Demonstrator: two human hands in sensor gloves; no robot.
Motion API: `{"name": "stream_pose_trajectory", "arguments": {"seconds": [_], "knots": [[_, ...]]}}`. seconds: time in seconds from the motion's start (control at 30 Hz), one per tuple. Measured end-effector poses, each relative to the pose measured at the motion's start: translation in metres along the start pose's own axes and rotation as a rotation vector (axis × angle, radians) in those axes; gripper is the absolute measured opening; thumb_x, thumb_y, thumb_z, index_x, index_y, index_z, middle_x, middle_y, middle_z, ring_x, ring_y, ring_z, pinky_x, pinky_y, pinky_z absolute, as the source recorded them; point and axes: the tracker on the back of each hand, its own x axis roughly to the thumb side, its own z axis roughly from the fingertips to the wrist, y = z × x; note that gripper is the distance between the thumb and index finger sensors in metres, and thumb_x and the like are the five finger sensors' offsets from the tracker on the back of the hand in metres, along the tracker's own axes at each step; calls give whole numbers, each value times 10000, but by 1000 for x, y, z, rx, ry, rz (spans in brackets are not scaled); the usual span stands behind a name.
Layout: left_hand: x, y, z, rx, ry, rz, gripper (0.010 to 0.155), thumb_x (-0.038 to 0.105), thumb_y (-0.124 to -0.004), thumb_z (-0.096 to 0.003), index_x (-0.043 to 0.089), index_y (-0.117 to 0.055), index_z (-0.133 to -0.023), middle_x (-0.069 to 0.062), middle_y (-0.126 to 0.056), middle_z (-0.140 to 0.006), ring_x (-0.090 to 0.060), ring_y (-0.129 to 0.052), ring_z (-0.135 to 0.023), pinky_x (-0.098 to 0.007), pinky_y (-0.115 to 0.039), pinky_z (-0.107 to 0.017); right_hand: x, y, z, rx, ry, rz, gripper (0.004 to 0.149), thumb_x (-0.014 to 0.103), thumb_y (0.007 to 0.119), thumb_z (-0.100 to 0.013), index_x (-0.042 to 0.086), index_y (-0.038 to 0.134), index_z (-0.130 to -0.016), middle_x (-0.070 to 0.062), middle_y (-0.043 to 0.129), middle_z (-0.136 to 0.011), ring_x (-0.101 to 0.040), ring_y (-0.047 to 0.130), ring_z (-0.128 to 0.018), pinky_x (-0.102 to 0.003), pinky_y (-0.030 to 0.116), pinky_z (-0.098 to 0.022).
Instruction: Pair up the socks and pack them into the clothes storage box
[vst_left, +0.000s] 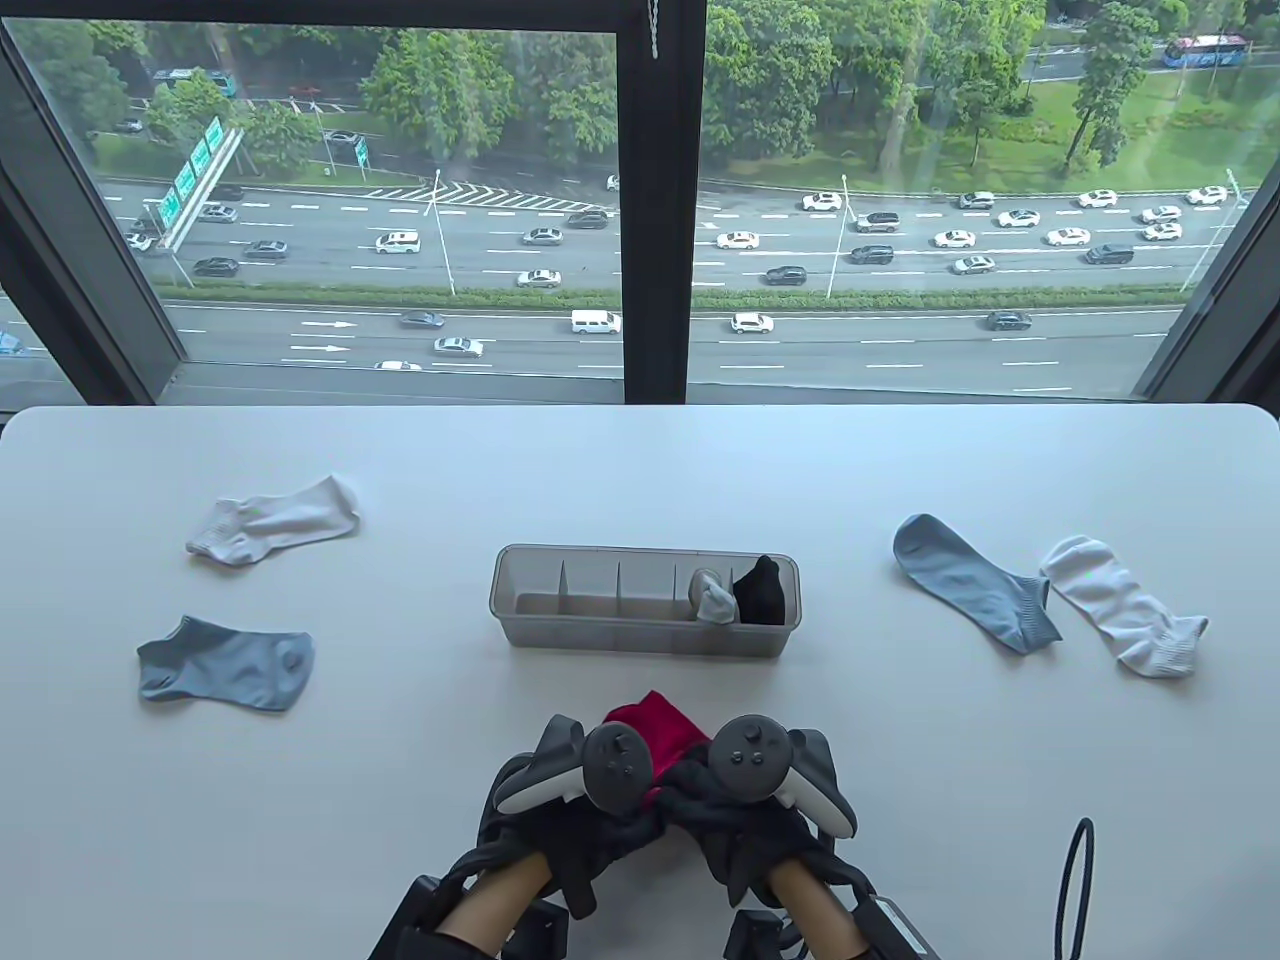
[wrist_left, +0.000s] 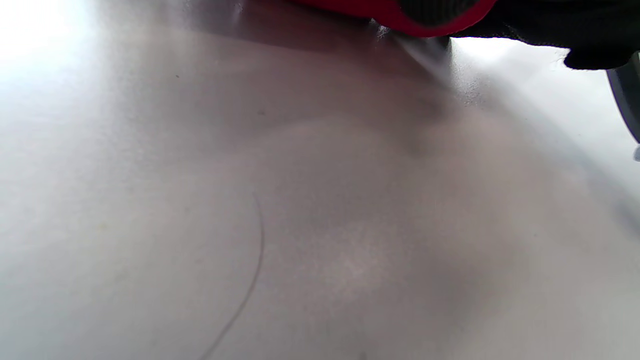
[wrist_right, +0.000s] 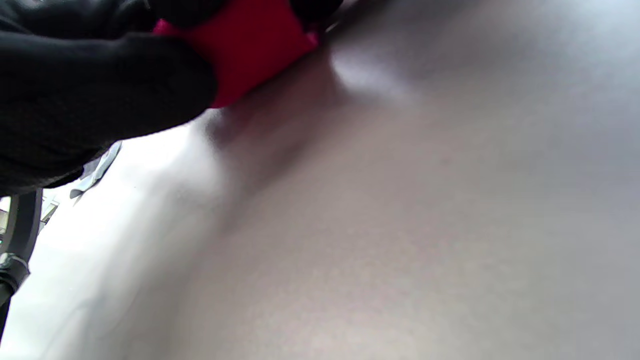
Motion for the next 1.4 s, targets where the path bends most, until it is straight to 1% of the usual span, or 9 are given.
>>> {"name": "stream_pose_trajectory", "arguments": {"seconds": [0.1,0.23,0.37,0.67,0.8,0.93,1.13,1.23,1.4], "knots": [[3,0,1,9,1,-35,603,391,-629,-575,122,-354,-1039,-215,-329,-1161,-531,-212,-1076,-737,-141,-696,-1,-1,0,-9,5,23,470,364,484,-620,87,665,-954,-208,307,-1125,-483,247,-955,-648,147,-699],[4,5,1,40,-13,-30,480,354,-577,-594,87,-522,-989,-214,-455,-1150,-527,-322,-1081,-748,-177,-704,-1,-2,1,-24,4,-7,472,372,466,-637,75,669,-943,-212,335,-1122,-489,254,-958,-657,149,-697],[3,4,0,7,-6,-33,480,354,-513,-591,43,-518,-957,-201,-424,-1140,-503,-277,-1083,-745,-159,-705,3,0,1,33,-47,71,620,450,469,-613,72,401,-1100,-244,266,-1142,-499,203,-980,-664,165,-705],[4,6,2,45,15,-76,602,398,-659,-564,164,-348,-1024,-195,-286,-1169,-500,-210,-1091,-739,-140,-711,1,-3,1,13,-46,4,476,386,457,-629,81,645,-943,-211,346,-1121,-480,227,-999,-662,173,-709],[7,12,7,156,-11,-99,482,369,-632,-566,128,-570,-979,-175,-411,-1170,-485,-287,-1106,-741,-179,-723,-2,-6,3,-11,-32,-85,487,402,436,-642,80,666,-926,-201,393,-1115,-476,251,-1007,-656,173,-715],[8,12,7,107,-1,-129,473,365,-546,-577,64,-562,-942,-193,-402,-1159,-498,-275,-1099,-743,-180,-720,5,-4,5,-17,-67,-8,667,513,478,-602,110,343,-1116,-252,313,-1146,-512,213,-1016,-684,220,-716],[8,13,7,117,4,-106,511,415,-633,-544,50,-558,-895,-217,-376,-1142,-511,-292,-1079,-733,-199,-726,14,-8,6,-63,-86,71,511,440,498,-605,122,559,-999,-192,399,-1136,-482,276,-1043,-682,264,-735],[9,17,13,187,3,-120,663,438,-686,-530,117,-391,-1029,-222,-270,-1177,-518,-206,-1092,-731,-185,-730,11,-11,6,-53,-89,5,488,430,474,-617,110,629,-952,-173,413,-1129,-469,274,-1048,-685,256,-736],[13,27,22,319,-34,-178,512,400,-702,-536,119,-627,-958,-156,-582,-1133,-474,-495,-1089,-725,-357,-752,10,-13,6,-45,-66,-84,527,430,445,-629,64,609,-971,-234,383,-1130,-508,238,-1027,-698,233,-719]]}}
